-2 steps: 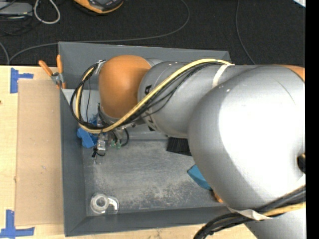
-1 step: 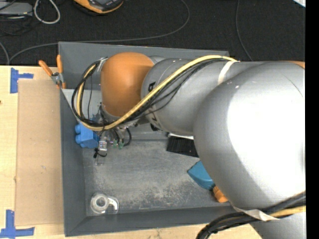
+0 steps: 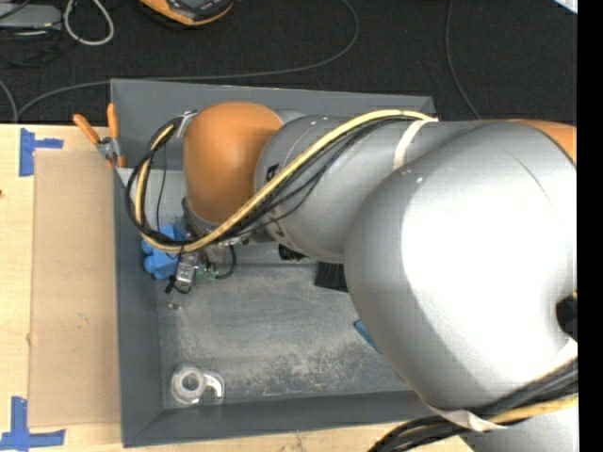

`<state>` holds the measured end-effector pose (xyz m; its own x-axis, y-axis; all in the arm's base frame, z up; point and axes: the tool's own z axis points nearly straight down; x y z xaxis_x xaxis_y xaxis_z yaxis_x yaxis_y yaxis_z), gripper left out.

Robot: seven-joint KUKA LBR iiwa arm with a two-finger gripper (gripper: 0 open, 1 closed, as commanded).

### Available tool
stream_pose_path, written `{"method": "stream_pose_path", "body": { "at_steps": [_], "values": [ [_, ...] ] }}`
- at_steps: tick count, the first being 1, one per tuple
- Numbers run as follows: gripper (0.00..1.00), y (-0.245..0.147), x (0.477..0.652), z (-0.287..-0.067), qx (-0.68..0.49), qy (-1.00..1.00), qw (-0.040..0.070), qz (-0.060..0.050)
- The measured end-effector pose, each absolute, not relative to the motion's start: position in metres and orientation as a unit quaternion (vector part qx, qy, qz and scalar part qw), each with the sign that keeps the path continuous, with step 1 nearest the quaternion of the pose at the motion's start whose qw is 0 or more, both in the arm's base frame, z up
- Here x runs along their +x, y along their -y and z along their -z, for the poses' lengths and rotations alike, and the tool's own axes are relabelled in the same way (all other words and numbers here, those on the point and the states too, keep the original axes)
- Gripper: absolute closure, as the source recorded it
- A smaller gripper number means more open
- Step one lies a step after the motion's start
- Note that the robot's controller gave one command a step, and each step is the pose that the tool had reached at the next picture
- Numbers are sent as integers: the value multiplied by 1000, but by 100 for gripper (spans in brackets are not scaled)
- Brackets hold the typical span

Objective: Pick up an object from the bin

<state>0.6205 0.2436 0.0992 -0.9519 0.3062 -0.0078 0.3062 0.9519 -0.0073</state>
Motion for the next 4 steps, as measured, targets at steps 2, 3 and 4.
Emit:
{"method": "stream_pose_path", "body": {
  "at_steps": [2,3,4],
  "values": [
    [100,-242,614,-70,327,-945,3,8],
    [100,-242,614,-70,327,-945,4,8],
    [100,-242,613,-77,327,-945,3,8]
  ]
}}
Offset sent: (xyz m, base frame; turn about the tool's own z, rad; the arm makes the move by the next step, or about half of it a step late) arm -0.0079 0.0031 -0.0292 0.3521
